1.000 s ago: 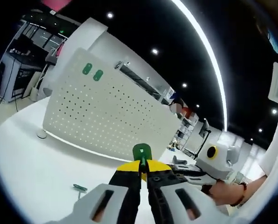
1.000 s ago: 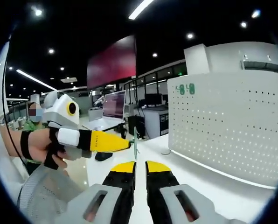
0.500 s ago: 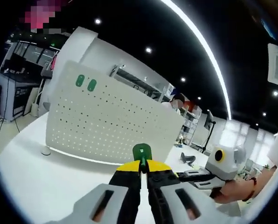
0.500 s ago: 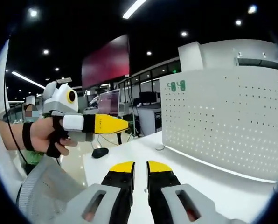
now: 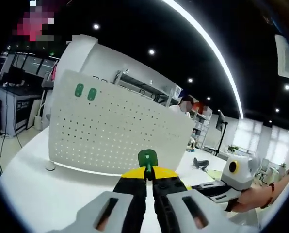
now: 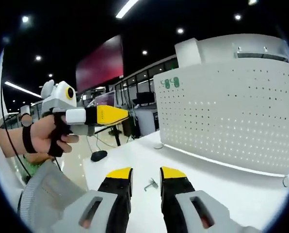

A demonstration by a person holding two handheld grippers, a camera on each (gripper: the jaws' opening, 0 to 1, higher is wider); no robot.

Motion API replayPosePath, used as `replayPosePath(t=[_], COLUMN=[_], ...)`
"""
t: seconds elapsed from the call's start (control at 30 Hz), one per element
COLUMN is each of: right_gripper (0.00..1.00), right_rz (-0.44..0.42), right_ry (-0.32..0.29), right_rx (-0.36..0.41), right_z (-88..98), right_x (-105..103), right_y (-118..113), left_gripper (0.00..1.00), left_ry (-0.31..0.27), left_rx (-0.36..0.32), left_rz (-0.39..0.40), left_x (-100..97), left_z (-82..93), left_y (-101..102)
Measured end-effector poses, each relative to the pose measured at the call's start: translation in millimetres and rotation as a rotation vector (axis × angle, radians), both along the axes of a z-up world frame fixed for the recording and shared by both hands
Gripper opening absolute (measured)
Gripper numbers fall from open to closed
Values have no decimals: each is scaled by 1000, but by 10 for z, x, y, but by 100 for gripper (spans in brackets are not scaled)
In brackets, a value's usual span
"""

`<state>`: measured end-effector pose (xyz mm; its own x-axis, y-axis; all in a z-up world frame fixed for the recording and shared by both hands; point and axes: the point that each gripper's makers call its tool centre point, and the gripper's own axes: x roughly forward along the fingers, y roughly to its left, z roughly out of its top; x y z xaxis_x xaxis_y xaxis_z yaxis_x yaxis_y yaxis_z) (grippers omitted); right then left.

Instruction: Insert the hook assembly into the mounting plate slot until the hook locks in place.

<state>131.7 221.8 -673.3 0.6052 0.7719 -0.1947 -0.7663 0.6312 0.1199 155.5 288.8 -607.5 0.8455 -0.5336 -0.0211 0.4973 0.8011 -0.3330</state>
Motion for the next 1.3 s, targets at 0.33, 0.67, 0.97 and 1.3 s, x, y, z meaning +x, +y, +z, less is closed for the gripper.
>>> replayPosePath(t=[0.33, 0.67, 0.97, 1.3], right_gripper=[29, 33, 34, 35], right_rz=[-19, -51, -70, -87], right_ry=[22, 39, 55, 53], right_rx=[30, 26, 17, 17], right_z=[-1, -54, -123, -127], right_x=[-21, -44, -67, -65], right_y=[-83, -169, -273, -345], left_gripper=[3, 3, 3, 3], left_ry=[-15, -48, -72, -88], left_rx=[30, 92, 118, 159], left_rz=[42, 52, 79, 109], left_x=[93, 245, 432, 595], left_z=[75, 203, 312, 363], left_y=[19, 47, 99, 116])
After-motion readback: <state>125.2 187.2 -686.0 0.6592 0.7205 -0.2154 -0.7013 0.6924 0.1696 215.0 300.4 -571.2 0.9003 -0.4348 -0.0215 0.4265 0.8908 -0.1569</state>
